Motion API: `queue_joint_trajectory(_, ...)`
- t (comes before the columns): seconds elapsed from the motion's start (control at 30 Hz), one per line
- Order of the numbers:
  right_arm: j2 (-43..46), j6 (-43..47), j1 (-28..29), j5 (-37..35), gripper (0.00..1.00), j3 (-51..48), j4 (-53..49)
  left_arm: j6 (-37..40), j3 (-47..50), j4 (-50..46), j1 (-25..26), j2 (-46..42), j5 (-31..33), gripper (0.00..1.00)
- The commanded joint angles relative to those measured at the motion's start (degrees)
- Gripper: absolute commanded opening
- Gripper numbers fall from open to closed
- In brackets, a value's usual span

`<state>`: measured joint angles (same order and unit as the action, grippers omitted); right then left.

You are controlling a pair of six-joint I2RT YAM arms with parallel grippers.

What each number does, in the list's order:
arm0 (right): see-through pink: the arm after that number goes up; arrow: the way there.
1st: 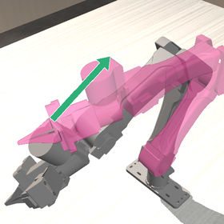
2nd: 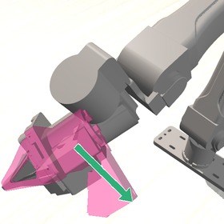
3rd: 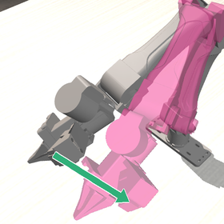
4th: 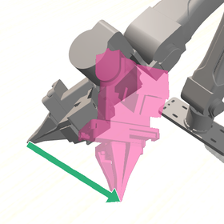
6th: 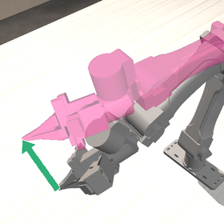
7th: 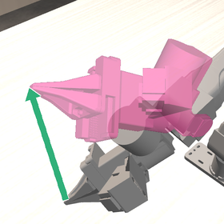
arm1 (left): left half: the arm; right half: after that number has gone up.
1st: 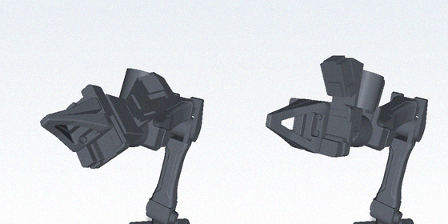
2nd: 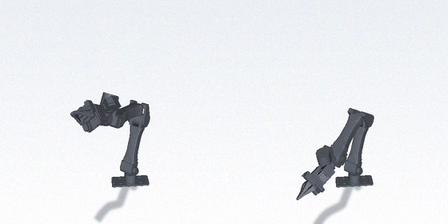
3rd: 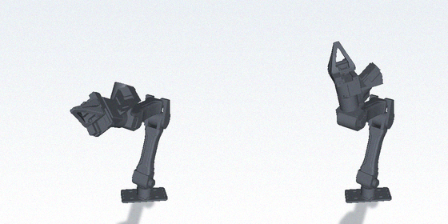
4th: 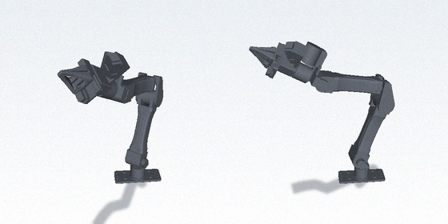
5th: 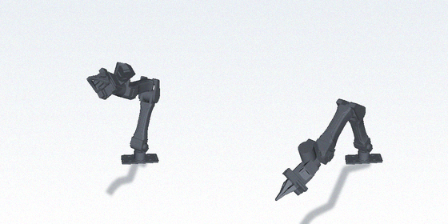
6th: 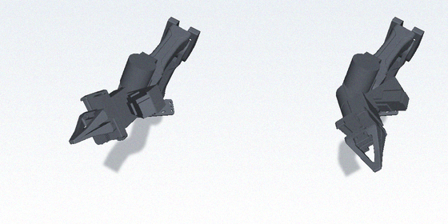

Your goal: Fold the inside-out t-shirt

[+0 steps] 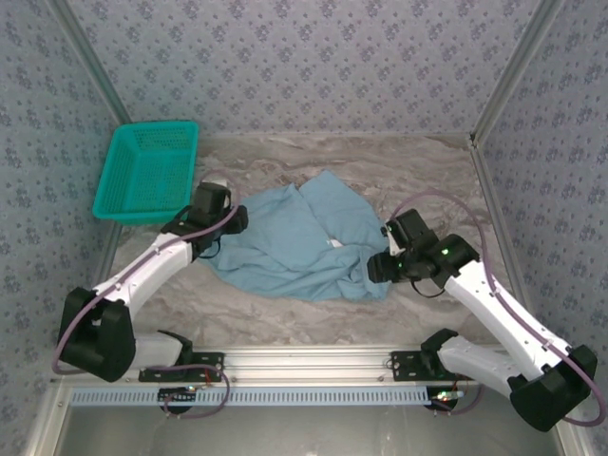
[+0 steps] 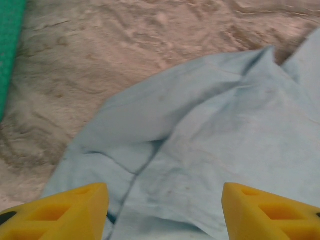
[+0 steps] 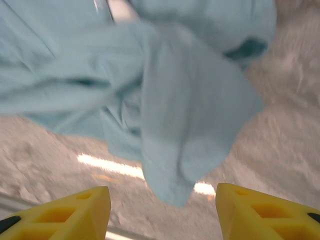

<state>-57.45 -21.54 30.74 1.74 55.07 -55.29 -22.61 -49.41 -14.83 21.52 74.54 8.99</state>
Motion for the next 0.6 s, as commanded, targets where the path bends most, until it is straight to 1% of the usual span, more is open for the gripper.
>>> queue_joint_trajectory(0.0, -2.41, 1.71, -3.66, -1.47, 0.61, 1.62, 9.48, -1.29, 0.75, 3.31, -1.58, 1.93, -1.86, 0.64)
queue_joint_trajectory(0.03, -3.69, 1.98, -5.72, -0.25, 0.62, 0.31, 13.66, -1.22, 0.4, 4.97, -1.81, 3.15, -2.85, 0.64)
queue_joint_trajectory(0.1, -6.74, 1.09, -11.02, 2.13, 0.62, -1.39, 20.01, 0.21, -1.74, 7.35, -1.81, 6.63, -6.81, 0.66)
queue_joint_trajectory(0.17, -10.52, 0.55, -16.72, 4.05, 0.61, -3.12, 26.19, 1.78, -6.87, 7.18, -1.15, 12.45, -10.25, 0.68)
queue_joint_trajectory(0.2, -12.3, 0.66, -18.16, 3.86, 0.61, -3.37, 27.63, 3.08, -9.35, 6.8, -0.38, 14.97, -10.74, 0.68)
queue_joint_trajectory(0.27, -17.17, 1.71, -19.55, 1.76, 0.62, -2.4, 27.51, 5.7, -14.98, 4.76, 1.41, 21.25, -10.35, 0.7)
queue_joint_trajectory(0.37, -22.62, 1.1, -20.43, 0.55, 0.62, -1.94, 25.5, 8.23, -22.39, 2.44, 3.27, 29.16, -10.7, 0.72)
queue_joint_trajectory(0.43, -24.23, -0.06, -21.11, 1.04, 0.62, -3.35, 25.9, 9.74, -26.95, 1.17, 4.02, 33.61, -12.0, 0.73)
queue_joint_trajectory(0.57, -27.13, -2.15, -22.1, 4.67, 0.62, -6.31, 29.79, 11.73, -37.56, -3.64, 5.13, 43.12, -14.15, 0.74)
